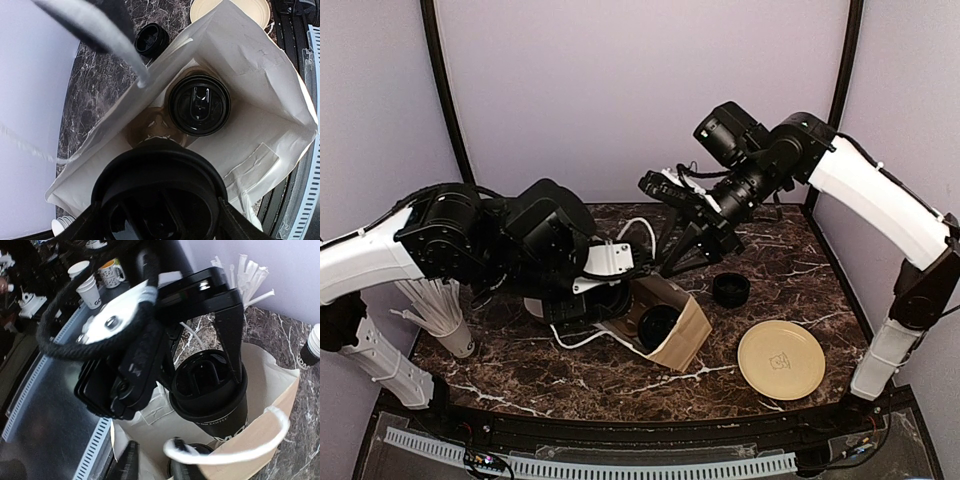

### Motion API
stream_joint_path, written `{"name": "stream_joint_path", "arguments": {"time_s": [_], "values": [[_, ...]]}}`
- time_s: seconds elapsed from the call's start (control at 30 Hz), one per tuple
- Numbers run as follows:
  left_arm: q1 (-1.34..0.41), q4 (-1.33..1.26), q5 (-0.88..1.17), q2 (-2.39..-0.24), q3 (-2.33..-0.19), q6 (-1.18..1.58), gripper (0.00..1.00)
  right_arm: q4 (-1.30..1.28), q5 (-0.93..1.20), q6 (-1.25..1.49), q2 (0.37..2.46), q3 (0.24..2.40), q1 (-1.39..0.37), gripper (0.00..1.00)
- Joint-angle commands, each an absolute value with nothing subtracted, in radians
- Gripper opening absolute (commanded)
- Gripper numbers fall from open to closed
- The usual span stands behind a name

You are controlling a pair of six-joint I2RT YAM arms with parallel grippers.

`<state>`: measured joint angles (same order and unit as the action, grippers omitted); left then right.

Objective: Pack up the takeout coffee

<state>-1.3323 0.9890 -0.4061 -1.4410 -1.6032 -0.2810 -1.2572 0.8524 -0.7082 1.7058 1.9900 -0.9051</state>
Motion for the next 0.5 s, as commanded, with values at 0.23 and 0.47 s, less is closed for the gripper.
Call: {"name": "stream_joint_path", "arguments": {"time_s": [0.23,0.47], "values": [[-1.345,0.893,-0.348,-1.300,-1.465,-0.276,0.55,-1.268,0.656,-0.793,1.621,1.806,-0.811,0.71],[-1.345,0.797,-0.343,-1.256,-1.365,-0.319,0.55,-1.133,0.427,-0.794,1.620,1.443,-0.776,0.97]]}}
